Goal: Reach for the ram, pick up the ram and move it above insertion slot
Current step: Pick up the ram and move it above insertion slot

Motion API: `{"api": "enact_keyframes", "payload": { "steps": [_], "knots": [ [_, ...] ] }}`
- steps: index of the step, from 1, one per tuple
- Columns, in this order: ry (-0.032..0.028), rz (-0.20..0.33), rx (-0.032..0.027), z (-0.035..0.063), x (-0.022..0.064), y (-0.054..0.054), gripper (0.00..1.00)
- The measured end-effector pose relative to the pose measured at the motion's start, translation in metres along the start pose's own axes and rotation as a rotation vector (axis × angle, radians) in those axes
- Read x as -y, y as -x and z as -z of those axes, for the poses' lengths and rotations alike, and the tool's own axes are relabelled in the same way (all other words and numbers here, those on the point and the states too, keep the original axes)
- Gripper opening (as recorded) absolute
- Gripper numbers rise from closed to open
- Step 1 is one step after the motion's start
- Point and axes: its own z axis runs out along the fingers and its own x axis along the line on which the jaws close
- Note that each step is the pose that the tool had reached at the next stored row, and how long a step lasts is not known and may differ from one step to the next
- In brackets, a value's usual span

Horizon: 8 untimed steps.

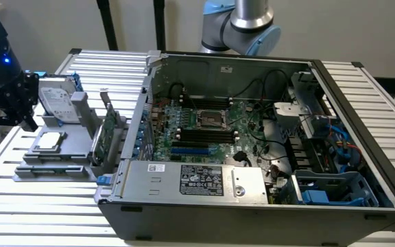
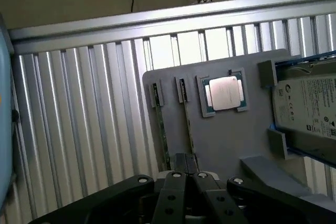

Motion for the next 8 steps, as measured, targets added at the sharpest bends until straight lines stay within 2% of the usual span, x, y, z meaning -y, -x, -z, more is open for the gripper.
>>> {"api": "enact_keyframes", "payload": {
  "steps": [4, 8],
  "knots": [
    [-0.0058, 0.066, -0.0018, -0.0011, 0.0001, -0.0003, 0.11],
    [-0.0183, 0.097, -0.0018, -0.0016, 0.0002, -0.0017, 0.11]
  ]
}}
